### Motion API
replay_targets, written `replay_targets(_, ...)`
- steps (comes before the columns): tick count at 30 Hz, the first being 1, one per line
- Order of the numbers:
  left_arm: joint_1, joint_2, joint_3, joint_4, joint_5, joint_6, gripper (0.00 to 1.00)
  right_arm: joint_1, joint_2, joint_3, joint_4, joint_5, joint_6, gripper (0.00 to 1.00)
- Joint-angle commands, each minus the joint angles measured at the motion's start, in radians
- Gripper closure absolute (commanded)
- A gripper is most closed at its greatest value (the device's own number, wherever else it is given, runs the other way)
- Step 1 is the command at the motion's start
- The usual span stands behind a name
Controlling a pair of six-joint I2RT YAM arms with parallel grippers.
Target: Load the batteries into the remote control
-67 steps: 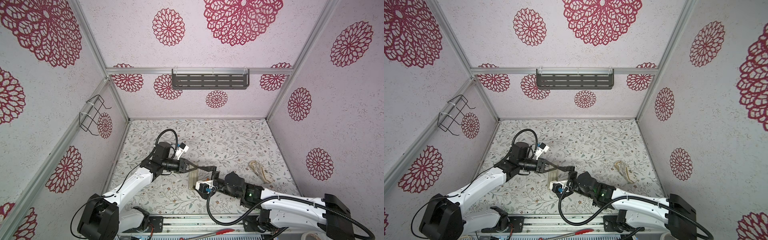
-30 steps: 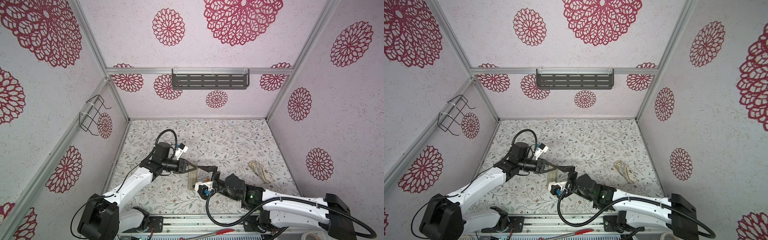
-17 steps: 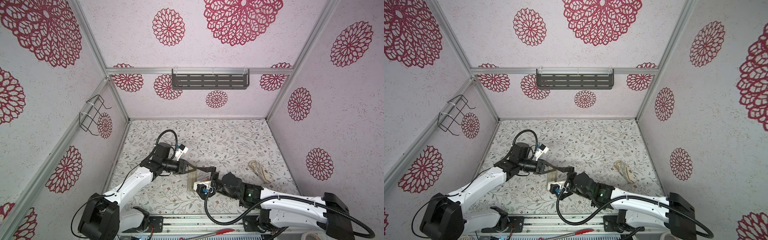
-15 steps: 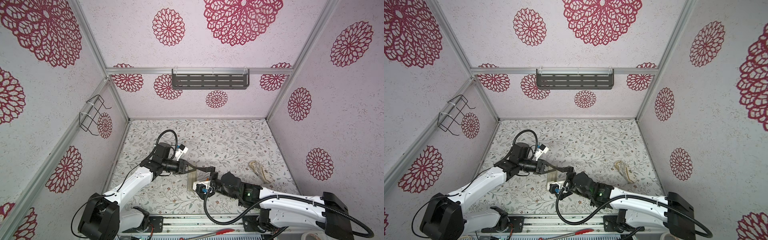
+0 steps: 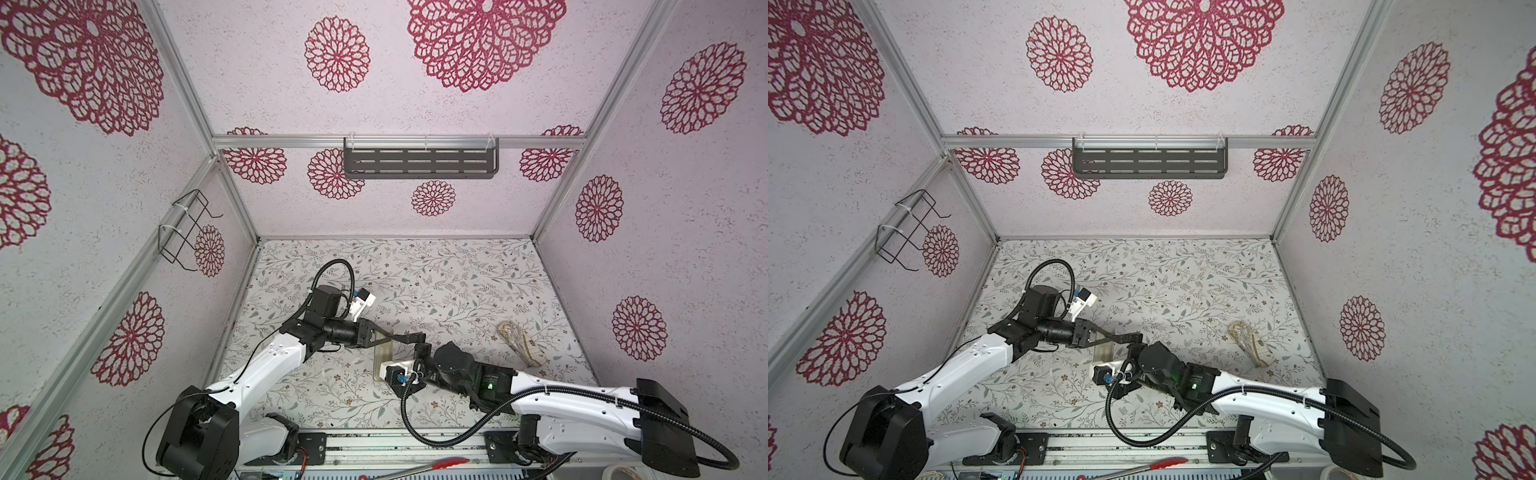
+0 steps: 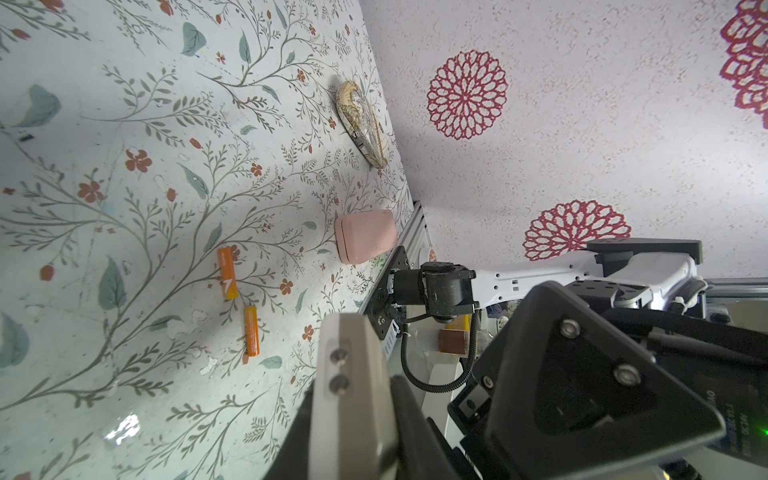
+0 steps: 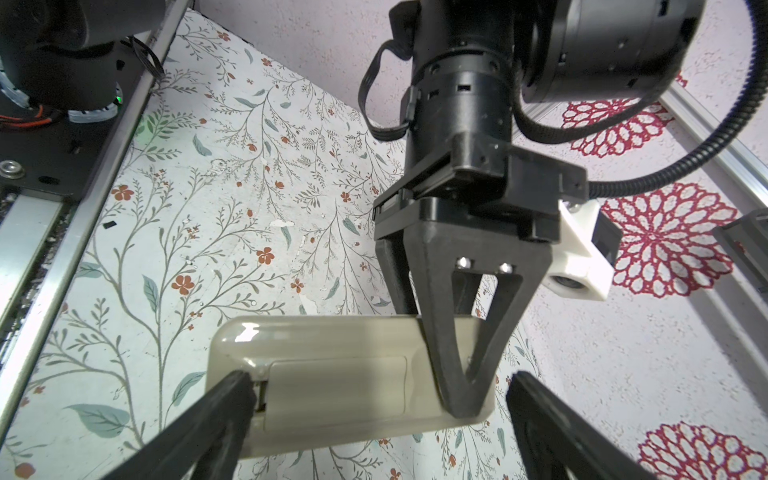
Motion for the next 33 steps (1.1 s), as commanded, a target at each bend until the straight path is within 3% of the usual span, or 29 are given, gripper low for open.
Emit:
replay_targets(1, -0.005, 0.003, 0.027, 0.012, 0.050, -0.003, 1.00, -0.005, 0.021, 0.033, 0.008, 0.076, -0.011, 0.01)
replay_targets(13, -0.006, 0.013, 0.028, 0.012, 0.045, -0.003, 1.00, -0.005, -0.003, 0.001, 0.108, 0.207, -0.039, 0.01)
replay_targets(33, -0.006, 0.017, 0.031, 0.009, 0.035, -0.004, 1.00, 0.003, -0.051, -0.037, 0.195, 0.229, -0.049, 0.01)
